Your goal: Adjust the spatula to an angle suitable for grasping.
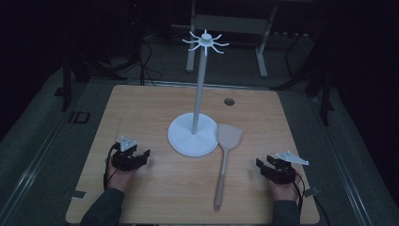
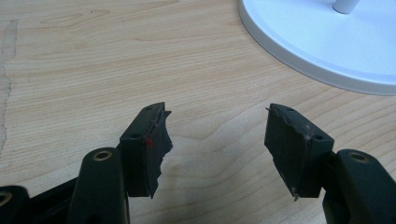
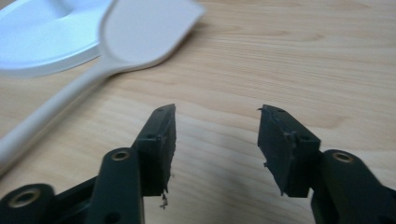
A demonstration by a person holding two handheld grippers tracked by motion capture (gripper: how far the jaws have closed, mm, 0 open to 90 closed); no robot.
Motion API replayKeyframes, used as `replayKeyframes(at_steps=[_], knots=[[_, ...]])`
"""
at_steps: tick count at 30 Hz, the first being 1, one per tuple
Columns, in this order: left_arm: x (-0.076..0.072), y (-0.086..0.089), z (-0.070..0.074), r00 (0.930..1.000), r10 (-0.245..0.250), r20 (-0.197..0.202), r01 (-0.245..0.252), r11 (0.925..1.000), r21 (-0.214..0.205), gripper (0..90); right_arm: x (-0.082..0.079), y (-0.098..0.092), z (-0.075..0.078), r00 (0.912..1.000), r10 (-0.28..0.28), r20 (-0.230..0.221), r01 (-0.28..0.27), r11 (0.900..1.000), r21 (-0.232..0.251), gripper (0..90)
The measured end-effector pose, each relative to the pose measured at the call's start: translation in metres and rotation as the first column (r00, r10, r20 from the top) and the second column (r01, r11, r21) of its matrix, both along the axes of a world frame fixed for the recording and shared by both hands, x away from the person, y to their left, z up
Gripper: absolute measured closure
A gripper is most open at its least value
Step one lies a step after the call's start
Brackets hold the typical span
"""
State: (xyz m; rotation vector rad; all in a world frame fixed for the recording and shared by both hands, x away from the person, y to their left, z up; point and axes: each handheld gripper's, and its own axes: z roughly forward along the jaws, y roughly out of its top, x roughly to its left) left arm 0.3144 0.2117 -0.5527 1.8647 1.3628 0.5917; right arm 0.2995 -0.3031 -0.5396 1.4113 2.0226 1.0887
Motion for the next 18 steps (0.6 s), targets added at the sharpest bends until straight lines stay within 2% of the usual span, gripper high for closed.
replayKeyframes(at_steps=[2,5,6,7,11,13,16,18], knots=[[0.0,0.0,0.0,1.0,-0.002,0.0,0.002,1.0,0.001,39.4,-0.002,0.006,0.0,0.9996,0.024,0.011,-0.024,0.9993,-0.03,49.3],[0.0,-0.001,0.001,1.0,-0.003,0.001,0.003,1.0,0.0,39.4,-0.004,0.01,0.001,0.999,0.037,0.027,-0.036,0.9987,-0.035,49.9],[0.0,-0.002,0.001,1.0,-0.004,0.002,0.004,1.0,0.002,39.4,-0.004,0.01,0.001,0.999,0.037,0.027,-0.036,0.9987,-0.035,52.0],[0.0,-0.002,0.001,1.0,-0.006,0.001,0.006,1.0,0.004,39.4,-0.009,0.015,0.003,0.9979,0.047,0.045,-0.044,0.9967,-0.067,56.6],[0.0,-0.002,0.001,1.0,-0.009,0.001,0.009,0.9999,0.005,39.3,-0.013,0.021,0.004,0.9958,0.083,0.039,-0.08,0.9941,-0.073,59.5],[0.0,-0.002,0.001,1.0,-0.009,0.002,0.009,1.0,0.003,39.3,-0.015,0.027,0.003,0.9927,0.116,0.032,-0.113,0.9911,-0.07,64.9],[0.0,-0.002,0.001,1.0,-0.007,0.002,0.007,1.0,0.003,39.3,-0.013,0.033,0.0,0.9896,0.144,0.009,-0.143,0.9891,-0.034,71.4],[0.0,-0.002,0.001,1.0,-0.007,0.002,0.007,1.0,0.003,39.3,-0.012,0.039,-0.003,0.9875,0.158,-0.004,-0.158,0.9865,-0.044,76.0]])
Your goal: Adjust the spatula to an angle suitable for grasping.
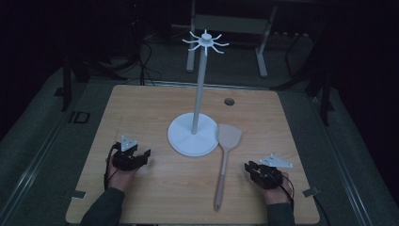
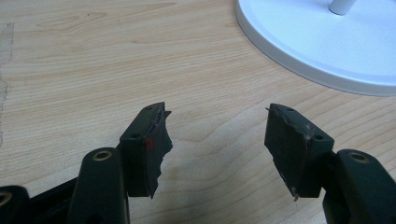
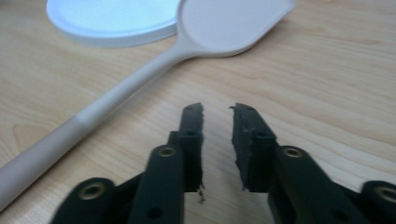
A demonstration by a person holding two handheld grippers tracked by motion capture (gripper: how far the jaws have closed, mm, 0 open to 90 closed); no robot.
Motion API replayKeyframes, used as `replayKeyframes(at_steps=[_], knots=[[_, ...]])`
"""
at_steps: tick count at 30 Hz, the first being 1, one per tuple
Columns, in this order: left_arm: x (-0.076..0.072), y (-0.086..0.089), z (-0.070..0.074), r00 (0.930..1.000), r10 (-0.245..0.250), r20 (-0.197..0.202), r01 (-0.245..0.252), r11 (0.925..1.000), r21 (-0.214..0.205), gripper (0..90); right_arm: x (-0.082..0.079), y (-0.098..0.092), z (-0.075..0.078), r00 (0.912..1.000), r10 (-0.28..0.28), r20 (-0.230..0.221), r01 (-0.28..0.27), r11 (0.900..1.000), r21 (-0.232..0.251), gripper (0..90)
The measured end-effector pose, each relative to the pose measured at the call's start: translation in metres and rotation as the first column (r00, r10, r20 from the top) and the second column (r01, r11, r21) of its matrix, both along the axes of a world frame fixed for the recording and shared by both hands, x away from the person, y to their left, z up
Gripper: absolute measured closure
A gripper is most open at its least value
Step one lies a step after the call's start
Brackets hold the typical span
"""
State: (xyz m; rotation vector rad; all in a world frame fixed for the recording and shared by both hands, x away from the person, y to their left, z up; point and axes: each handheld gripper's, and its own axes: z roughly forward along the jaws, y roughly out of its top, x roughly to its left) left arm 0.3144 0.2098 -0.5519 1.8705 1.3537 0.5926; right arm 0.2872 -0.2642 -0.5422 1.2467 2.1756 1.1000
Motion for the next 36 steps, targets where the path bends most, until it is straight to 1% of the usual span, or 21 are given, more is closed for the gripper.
replayKeyframes(at_steps=[2,3,4,6,7,8,9,10,11,12,14,16,17,20,26,28,29,32,36], knots=[[0.0,0.0,0.0,1.0,-0.002,0.0,0.002,1.0,0.0,39.3,0.0,0.007,-0.001,0.9994,0.035,-0.006,-0.035,0.9993,-0.015,81.7],[0.0,0.0,0.0,1.0,-0.003,-0.001,0.003,1.0,0.002,39.3,0.0,0.007,-0.001,0.9994,0.035,-0.006,-0.035,0.9993,-0.015,81.7],[0.0,-0.001,0.0,1.0,-0.004,0.0,0.004,1.0,0.003,39.3,-0.001,0.012,-0.001,0.9984,0.056,-0.008,-0.056,0.9982,-0.023,84.3],[0.0,-0.001,0.0,1.0,-0.005,-0.001,0.005,1.0,0.003,39.3,-0.003,0.02,-0.002,0.9954,0.095,-0.008,-0.095,0.995,-0.029,88.4],[0.0,0.0,0.0,1.0,-0.002,-0.001,0.002,1.0,0.0,39.3,-0.004,0.027,-0.003,0.9913,0.131,-0.013,-0.131,0.9904,-0.043,89.7],[0.0,0.0,0.0,1.0,-0.002,-0.001,0.002,1.0,0.0,39.3,-0.004,0.027,-0.003,0.9913,0.131,-0.013,-0.131,0.9904,-0.043,89.7],[0.0,0.0,0.0,1.0,-0.002,-0.002,0.002,1.0,-0.001,39.3,-0.006,0.034,-0.005,0.9866,0.162,-0.023,-0.163,0.9853,-0.053,89.8],[0.0,0.0,0.0,1.0,-0.002,-0.002,0.002,1.0,-0.001,39.3,-0.006,0.036,-0.006,0.9838,0.178,-0.026,-0.179,0.9822,-0.057,89.9],[0.0,0.0,0.0,1.0,-0.002,-0.002,0.002,1.0,-0.001,39.3,-0.006,0.036,-0.006,0.9838,0.178,-0.026,-0.179,0.9822,-0.057,89.9],[0.0,0.0,0.0,1.0,-0.002,0.0,0.002,1.0,-0.002,39.3,-0.008,0.042,-0.008,0.9768,0.212,-0.029,-0.214,0.974,-0.075,89.9],[0.0,0.0,0.0,1.0,-0.003,-0.001,0.003,1.0,-0.001,39.3,-0.009,0.046,-0.009,0.971,0.237,-0.035,-0.239,0.9676,-0.082,89.9],[0.0,0.0,0.0,1.0,-0.003,-0.002,0.003,1.0,-0.001,39.3,-0.01,0.05,-0.011,0.9669,0.252,-0.041,-0.254,0.9631,-0.088,89.9],[0.0,0.0,0.0,1.0,-0.003,-0.002,0.003,1.0,0.0,39.3,-0.01,0.05,-0.011,0.9669,0.252,-0.041,-0.254,0.9631,-0.088,89.9],[0.0,0.0,0.0,1.0,-0.005,-0.002,0.005,1.0,0.0,39.3,-0.01,0.058,-0.014,0.9596,0.277,-0.048,-0.281,0.9538,-0.106,90.0],[0.001,-0.002,-0.001,1.0,-0.008,-0.004,0.008,1.0,0.005,39.3,-0.009,0.064,-0.015,0.9581,0.283,-0.047,-0.286,0.9538,-0.093,90.0],[0.0,-0.001,-0.001,1.0,-0.006,-0.004,0.006,1.0,0.003,39.3,-0.009,0.07,-0.015,0.9552,0.293,-0.042,-0.296,0.9503,-0.097,90.0],[0.0,-0.001,0.0,1.0,-0.005,-0.002,0.005,1.0,0.002,39.3,-0.009,0.07,-0.015,0.9552,0.293,-0.042,-0.296,0.9503,-0.097,90.0],[0.0,0.0,0.0,1.0,0.003,-0.003,-0.003,1.0,-0.001,39.3,-0.007,0.083,-0.016,0.9491,0.313,-0.032,-0.315,0.944,-0.099,90.0],[0.0,0.0,0.0,1.0,0.001,-0.001,-0.001,1.0,-0.002,39.3,-0.004,0.094,-0.016,0.9456,0.324,-0.031,-0.325,0.9409,-0.094,90.0]])
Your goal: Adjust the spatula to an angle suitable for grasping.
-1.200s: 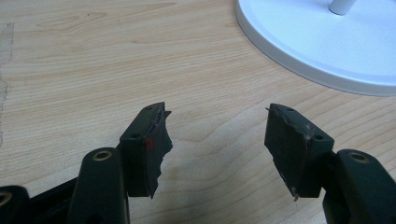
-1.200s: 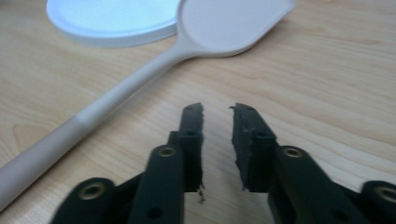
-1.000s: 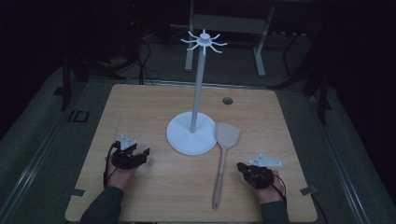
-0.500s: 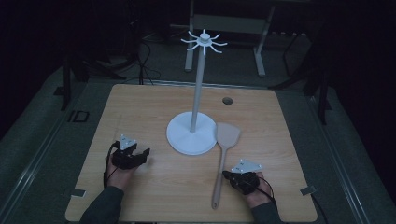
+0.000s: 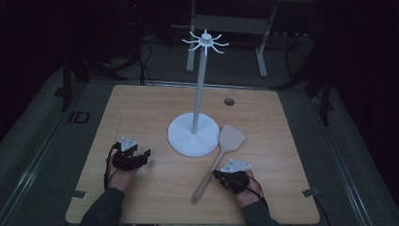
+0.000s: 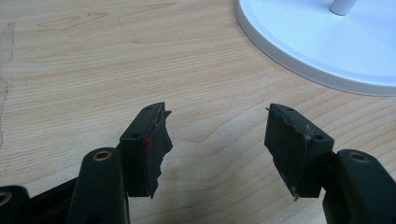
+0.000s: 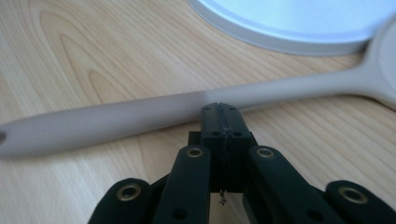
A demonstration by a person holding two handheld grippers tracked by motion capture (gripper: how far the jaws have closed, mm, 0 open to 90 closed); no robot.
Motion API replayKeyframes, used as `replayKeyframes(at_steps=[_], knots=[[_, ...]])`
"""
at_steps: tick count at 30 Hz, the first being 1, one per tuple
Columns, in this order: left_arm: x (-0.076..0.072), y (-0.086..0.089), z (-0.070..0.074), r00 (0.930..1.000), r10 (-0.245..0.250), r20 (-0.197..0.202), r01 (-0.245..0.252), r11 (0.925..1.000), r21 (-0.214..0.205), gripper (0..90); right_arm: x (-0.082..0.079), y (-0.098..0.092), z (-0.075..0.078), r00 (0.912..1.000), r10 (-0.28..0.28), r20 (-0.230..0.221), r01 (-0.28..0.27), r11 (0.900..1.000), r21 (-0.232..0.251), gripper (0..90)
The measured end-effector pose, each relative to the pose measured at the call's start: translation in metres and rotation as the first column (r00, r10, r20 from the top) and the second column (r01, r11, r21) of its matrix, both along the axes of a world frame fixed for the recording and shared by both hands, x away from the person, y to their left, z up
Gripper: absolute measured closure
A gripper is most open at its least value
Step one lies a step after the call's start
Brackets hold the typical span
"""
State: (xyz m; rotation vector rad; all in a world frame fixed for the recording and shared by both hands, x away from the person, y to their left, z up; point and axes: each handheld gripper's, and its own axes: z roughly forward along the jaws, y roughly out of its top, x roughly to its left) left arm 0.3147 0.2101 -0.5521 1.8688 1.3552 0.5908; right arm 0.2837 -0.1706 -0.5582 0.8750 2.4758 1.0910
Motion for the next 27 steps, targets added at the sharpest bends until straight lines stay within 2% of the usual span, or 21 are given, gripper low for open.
replayKeyframes(at_steps=[15,23,27], knots=[[0.0,0.001,0.0,1.0,0.003,0.003,-0.003,1.0,-0.005,39.4,0.025,0.039,0.002,1.0,0.004,0.008,-0.004,0.9999,-0.011,90.0],[0.0,0.002,0.001,1.0,0.006,0.004,-0.006,0.9999,-0.011,39.4,0.037,0.051,0.002,1.0,-0.005,0.0,0.005,0.9999,0.01,90.0],[0.0,0.003,0.001,1.0,0.007,0.004,-0.007,0.9999,-0.01,39.3,0.037,0.046,0.01,0.9999,0.004,0.014,-0.005,0.9988,0.049,90.0]])
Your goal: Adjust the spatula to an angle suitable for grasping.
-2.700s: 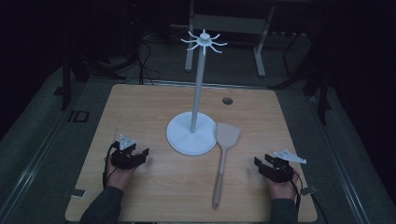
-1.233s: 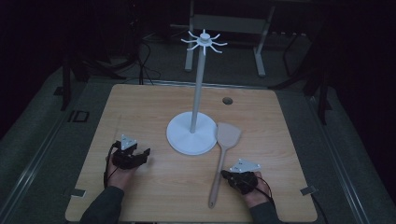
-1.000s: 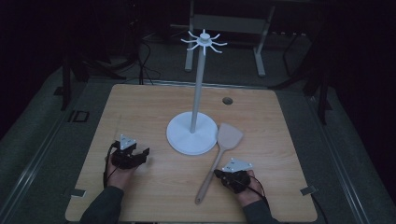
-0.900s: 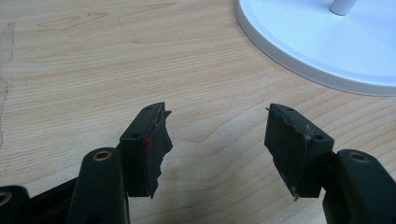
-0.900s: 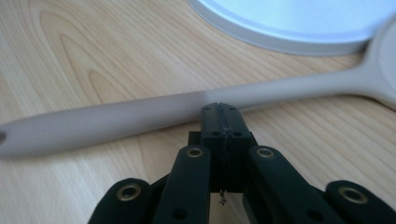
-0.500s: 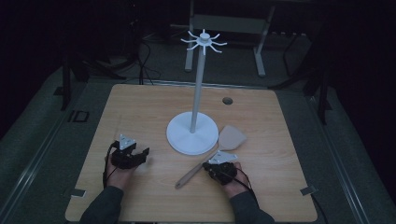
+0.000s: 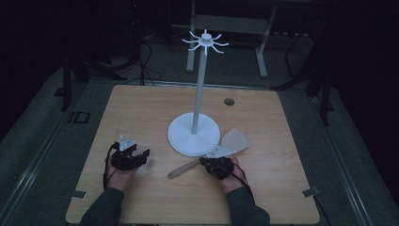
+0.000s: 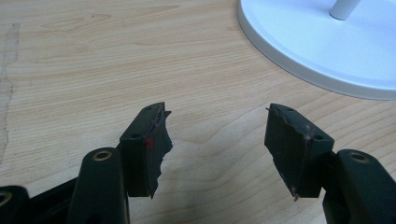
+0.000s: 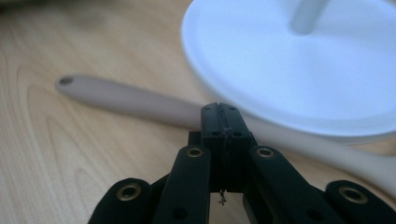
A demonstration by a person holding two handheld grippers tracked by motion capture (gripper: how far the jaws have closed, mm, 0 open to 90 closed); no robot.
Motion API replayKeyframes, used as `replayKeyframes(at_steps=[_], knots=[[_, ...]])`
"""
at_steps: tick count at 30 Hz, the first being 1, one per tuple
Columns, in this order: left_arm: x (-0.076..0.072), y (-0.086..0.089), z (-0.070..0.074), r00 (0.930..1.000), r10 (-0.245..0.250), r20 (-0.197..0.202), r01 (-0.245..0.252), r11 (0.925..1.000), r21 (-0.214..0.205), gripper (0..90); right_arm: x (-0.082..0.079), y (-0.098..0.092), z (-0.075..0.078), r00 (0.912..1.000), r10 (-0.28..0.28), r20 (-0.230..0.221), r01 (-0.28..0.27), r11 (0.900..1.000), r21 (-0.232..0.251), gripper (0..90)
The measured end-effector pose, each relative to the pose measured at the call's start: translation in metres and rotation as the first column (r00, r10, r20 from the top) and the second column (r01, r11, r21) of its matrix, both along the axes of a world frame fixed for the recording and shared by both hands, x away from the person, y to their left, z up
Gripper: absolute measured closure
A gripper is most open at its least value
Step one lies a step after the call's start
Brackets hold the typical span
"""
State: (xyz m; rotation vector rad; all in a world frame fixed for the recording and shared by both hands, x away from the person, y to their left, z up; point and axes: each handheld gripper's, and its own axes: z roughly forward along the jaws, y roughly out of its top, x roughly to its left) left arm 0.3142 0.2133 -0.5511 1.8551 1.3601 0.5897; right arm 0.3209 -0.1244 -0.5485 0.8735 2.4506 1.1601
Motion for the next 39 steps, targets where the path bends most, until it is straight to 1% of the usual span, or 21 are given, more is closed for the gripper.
replayKeyframes(at_steps=[2,3,4,6,7,9,11,12,13,16,20,22,25,28,30,33,37,39], knots=[[0.0,0.0,0.0,1.0,0.0,0.0,0.0,1.0,0.001,39.3,0.004,-0.007,0.005,0.9997,-0.025,0.007,0.025,0.9996,0.015,90.0],[0.0,0.0,0.0,1.0,0.0,0.0,0.0,1.0,0.001,39.3,0.004,-0.007,0.005,0.9997,-0.025,0.007,0.025,0.9996,0.015,90.0],[0.0,-0.001,0.0,1.0,-0.001,0.001,0.001,1.0,0.0,39.3,0.011,-0.016,0.01,0.9979,-0.063,0.015,0.063,0.9979,0.02,90.0],[0.0,-0.001,0.0,1.0,0.0,0.0,0.0,1.0,-0.001,39.3,0.016,-0.023,0.012,0.9958,-0.09,0.021,0.089,0.9958,0.023,90.0],[0.0,-0.001,0.0,1.0,0.0,0.0,0.0,1.0,-0.003,39.3,0.021,-0.027,0.014,0.9935,-0.112,0.023,0.111,0.9936,0.021,90.0],[0.0,-0.001,0.0,1.0,0.0,0.0,0.0,1.0,-0.002,39.4,0.027,-0.033,0.014,0.99,-0.139,0.025,0.138,0.9902,0.02,90.0],[0.0,-0.001,0.0,1.0,-0.001,-0.001,0.001,1.0,-0.002,39.3,0.033,-0.038,0.014,0.9847,-0.172,0.026,0.172,0.985,0.016,90.0],[0.0,-0.001,0.0,1.0,-0.001,-0.001,0.001,1.0,-0.001,39.3,0.037,-0.04,0.013,0.9825,-0.186,0.017,0.185,0.9826,0.014,90.0],[0.0,-0.001,0.0,1.0,-0.001,-0.001,0.001,1.0,-0.001,39.3,0.037,-0.04,0.013,0.9825,-0.186,0.017,0.185,0.9826,0.014,90.0],[0.0,-0.001,-0.001,1.0,-0.002,-0.002,0.002,1.0,0.0,39.3,0.046,-0.045,0.008,0.9761,-0.217,-0.001,0.217,0.9761,-0.002,90.0],[0.0,-0.002,0.0,1.0,-0.003,-0.002,0.003,1.0,0.002,39.3,0.053,-0.045,0.002,0.9674,-0.253,-0.013,0.253,0.9675,-0.001,90.0],[0.0,-0.001,0.0,1.0,-0.003,-0.001,0.003,1.0,0.0,39.4,0.056,-0.043,0.0,0.9653,-0.261,-0.018,0.261,0.9655,-0.003,90.0],[0.0,-0.001,-0.001,1.0,-0.001,-0.001,0.001,1.0,-0.001,39.3,0.058,-0.041,-0.003,0.9641,-0.265,-0.022,0.264,0.9642,-0.021,90.0],[0.0,0.0,0.0,1.0,0.0,0.001,0.0,1.0,-0.001,39.3,0.058,-0.04,-0.004,0.9657,-0.26,-0.004,0.259,0.965,-0.04,90.0],[0.0,0.0,0.0,1.0,0.001,0.0,-0.001,1.0,-0.002,39.4,0.055,-0.038,-0.002,0.9669,-0.254,0.018,0.255,0.9639,-0.076,90.0],[-0.001,0.001,0.0,1.0,0.002,0.0,-0.002,1.0,-0.005,39.4,0.05,-0.038,0.0,0.9686,-0.246,0.035,0.248,0.9625,-0.109,90.0],[-0.001,0.002,0.0,1.0,0.003,-0.002,-0.003,1.0,-0.003,39.4,0.041,-0.043,0.001,0.9717,-0.233,0.041,0.236,0.9627,-0.132,90.0],[-0.001,0.002,0.0,1.0,0.003,-0.003,-0.003,1.0,0.0,39.3,0.035,-0.046,0.002,0.9725,-0.23,0.037,0.233,0.9629,-0.137,90.0]])
